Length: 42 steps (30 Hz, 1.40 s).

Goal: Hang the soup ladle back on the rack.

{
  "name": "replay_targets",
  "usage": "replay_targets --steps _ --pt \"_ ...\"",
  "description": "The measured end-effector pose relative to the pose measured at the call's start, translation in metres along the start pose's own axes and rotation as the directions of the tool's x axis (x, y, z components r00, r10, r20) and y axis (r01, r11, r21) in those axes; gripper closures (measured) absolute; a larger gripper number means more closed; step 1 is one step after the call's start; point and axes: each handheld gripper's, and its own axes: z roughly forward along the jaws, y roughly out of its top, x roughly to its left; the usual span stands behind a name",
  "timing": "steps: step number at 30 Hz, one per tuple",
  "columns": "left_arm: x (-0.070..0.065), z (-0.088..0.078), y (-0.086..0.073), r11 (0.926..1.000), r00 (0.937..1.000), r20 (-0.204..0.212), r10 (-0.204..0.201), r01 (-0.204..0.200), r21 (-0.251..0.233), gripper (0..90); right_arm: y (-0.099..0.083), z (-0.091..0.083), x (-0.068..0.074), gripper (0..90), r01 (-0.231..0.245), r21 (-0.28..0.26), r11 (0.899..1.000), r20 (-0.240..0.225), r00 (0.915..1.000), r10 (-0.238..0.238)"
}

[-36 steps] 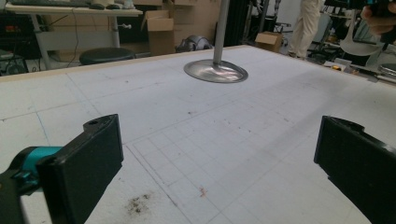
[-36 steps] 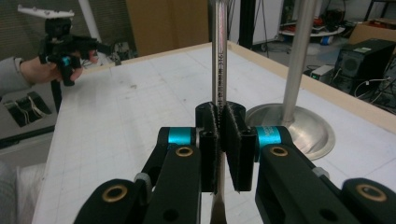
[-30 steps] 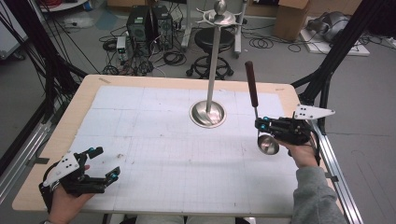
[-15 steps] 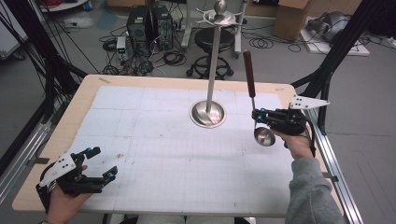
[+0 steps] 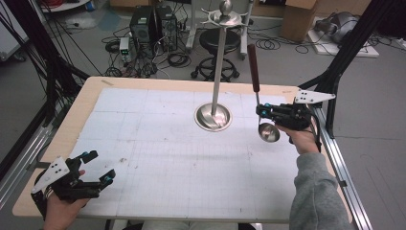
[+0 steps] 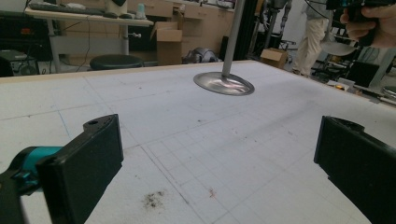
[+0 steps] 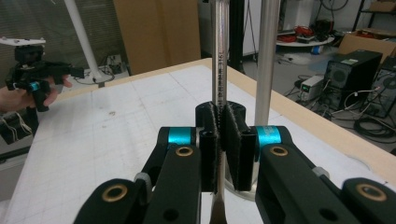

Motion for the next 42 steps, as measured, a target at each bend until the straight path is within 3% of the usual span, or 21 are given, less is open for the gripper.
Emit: replay_targets --steps 12,16,23,36,42 --pt "-0.002 -0.003 0.0 0.9998 0.9998 0.003 0.02 -0.02 -0.004 1.8 0.023 -0.002 -0.007 84.8 0.008 -0.015 1.0 0.06 0.9982 -0.007" --pt "-0.002 -0.005 0.001 0.9982 0.998 -0.03 0.055 -0.055 -0.023 1.8 0.027 -0.001 -0.01 84.8 0.002 -0.013 1.0 0.066 0.9978 -0.001" --pt "-0.001 -0.005 0.0 0.9987 0.9984 -0.029 0.048 -0.048 -0.018 1.8 0.032 0.001 -0.016 84.8 -0.012 -0.005 1.0 0.094 0.9955 0.013" --pt "-0.001 -0.005 -0.002 0.999 0.9985 -0.034 0.042 -0.042 -0.012 1.7 0.04 0.013 -0.018 84.8 -0.022 -0.009 1.0 0.097 0.995 0.023" --pt "-0.001 -0.006 -0.002 0.9992 0.9987 -0.033 0.039 -0.039 -0.011 1.8 0.042 0.013 -0.02 84.8 -0.032 -0.039 0.999 0.1 0.9944 0.036"
